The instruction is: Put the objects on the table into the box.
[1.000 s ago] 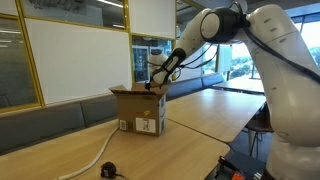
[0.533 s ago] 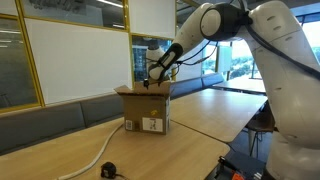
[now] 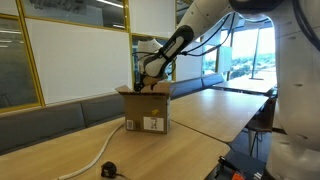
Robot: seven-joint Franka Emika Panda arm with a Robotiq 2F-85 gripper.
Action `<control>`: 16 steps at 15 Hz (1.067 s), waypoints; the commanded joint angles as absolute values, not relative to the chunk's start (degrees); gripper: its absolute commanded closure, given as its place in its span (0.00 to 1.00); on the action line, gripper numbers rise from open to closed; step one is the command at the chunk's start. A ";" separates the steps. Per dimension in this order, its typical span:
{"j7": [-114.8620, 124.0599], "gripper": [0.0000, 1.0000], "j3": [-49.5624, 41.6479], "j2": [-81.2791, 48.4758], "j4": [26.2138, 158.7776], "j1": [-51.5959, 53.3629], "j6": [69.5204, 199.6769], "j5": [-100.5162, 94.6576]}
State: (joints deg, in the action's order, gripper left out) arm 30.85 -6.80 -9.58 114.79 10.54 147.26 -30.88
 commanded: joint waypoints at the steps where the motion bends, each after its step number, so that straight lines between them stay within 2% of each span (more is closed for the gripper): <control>1: 27.29 0.00 -1.43 1.21 127.14 11.08 146.07 -29.92; 7: 18.79 0.00 6.89 4.93 136.43 11.08 146.91 -20.09; 12: 17.94 0.00 9.01 -1.67 139.17 10.52 151.27 -20.26; 16: 21.93 0.00 6.83 -9.58 139.42 11.18 160.03 -26.46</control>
State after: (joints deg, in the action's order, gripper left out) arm 19.16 8.23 -4.47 140.07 11.20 153.59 -21.72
